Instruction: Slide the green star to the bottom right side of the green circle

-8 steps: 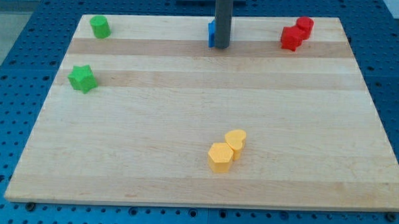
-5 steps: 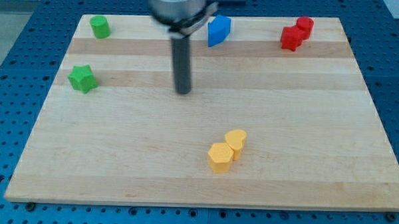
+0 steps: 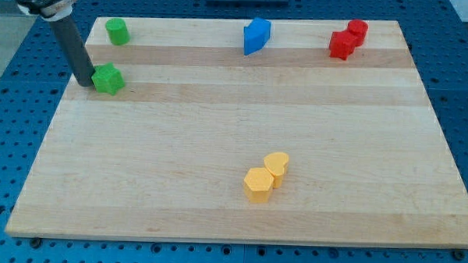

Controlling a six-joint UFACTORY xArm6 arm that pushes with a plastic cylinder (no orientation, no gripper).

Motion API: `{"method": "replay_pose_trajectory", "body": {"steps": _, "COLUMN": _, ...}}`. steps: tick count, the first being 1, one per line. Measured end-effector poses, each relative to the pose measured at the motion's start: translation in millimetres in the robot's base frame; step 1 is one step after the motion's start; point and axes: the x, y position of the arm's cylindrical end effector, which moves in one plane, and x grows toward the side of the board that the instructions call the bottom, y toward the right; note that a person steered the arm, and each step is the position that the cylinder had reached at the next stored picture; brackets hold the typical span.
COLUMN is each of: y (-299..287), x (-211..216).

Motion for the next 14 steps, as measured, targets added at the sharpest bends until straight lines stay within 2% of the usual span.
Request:
{"method": "replay_pose_trajectory", "body": {"steps": 2, "y": -10, "x": 63}}
{"method": "replay_pose_trajectory", "body": {"steps": 4, "y": 3, "x": -38}}
{"method": "replay_pose_trajectory", "body": {"steps": 5, "y": -18, "x": -13}}
{"method": "replay_pose_trajectory", "body": {"steps": 6, "y": -23, "x": 36}}
{"method": "replay_pose_trajectory", "body": {"steps": 7, "y": 15, "x": 39}}
{"method": "replay_pose_trajectory", "body": {"steps": 9, "y": 31, "x": -59}}
{"method": "replay_pose_trajectory", "body": {"steps": 10, "y": 31, "x": -70}}
{"method": "replay_pose_trajectory", "body": {"steps": 12, "y": 47, "x": -4}}
{"method": "replay_pose_trajectory", "body": {"steps": 14, "y": 69, "x": -31}}
